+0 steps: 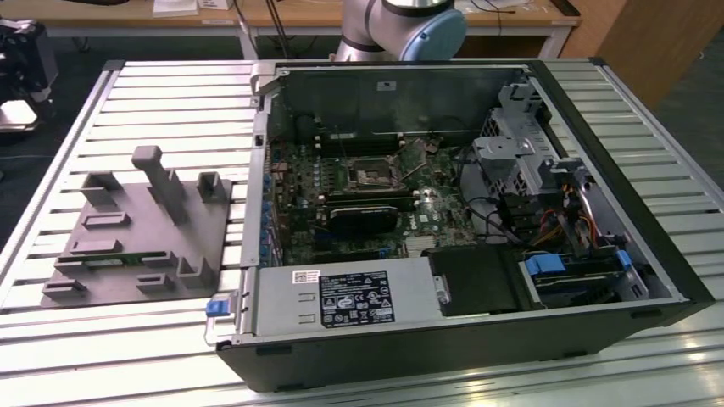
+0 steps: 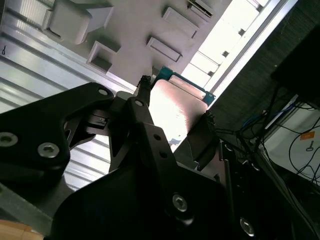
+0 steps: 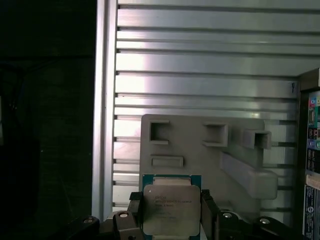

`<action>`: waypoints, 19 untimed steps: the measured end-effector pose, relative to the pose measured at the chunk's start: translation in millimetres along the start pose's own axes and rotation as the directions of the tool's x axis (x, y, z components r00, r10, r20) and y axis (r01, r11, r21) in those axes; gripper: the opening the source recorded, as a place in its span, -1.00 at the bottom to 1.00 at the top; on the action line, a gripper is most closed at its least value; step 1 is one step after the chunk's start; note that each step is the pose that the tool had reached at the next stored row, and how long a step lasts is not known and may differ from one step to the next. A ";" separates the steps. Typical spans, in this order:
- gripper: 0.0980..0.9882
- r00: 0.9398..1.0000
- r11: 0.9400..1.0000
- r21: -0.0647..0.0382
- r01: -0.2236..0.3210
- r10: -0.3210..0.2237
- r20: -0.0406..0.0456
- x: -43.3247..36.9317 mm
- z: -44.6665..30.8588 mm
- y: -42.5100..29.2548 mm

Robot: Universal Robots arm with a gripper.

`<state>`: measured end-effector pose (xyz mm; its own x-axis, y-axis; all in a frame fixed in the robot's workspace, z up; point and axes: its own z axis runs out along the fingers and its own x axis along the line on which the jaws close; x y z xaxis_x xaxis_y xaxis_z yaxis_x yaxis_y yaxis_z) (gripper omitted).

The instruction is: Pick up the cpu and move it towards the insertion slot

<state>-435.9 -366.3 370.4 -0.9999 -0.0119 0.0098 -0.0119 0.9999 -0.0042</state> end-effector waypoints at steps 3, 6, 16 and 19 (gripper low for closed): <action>0.00 1.000 1.000 0.001 0.000 0.000 0.000 0.1 -8.2 0.6; 0.00 1.000 1.000 0.001 0.000 0.000 0.000 0.1 -16.9 1.0; 0.00 1.000 1.000 0.001 0.000 0.000 0.000 -10.8 -21.3 1.0; 0.00 1.000 1.000 0.001 0.000 0.000 0.000 -15.3 -21.4 0.9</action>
<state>-420.4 -365.1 391.7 -0.9999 -0.0119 0.0099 -0.0119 0.9999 -0.0056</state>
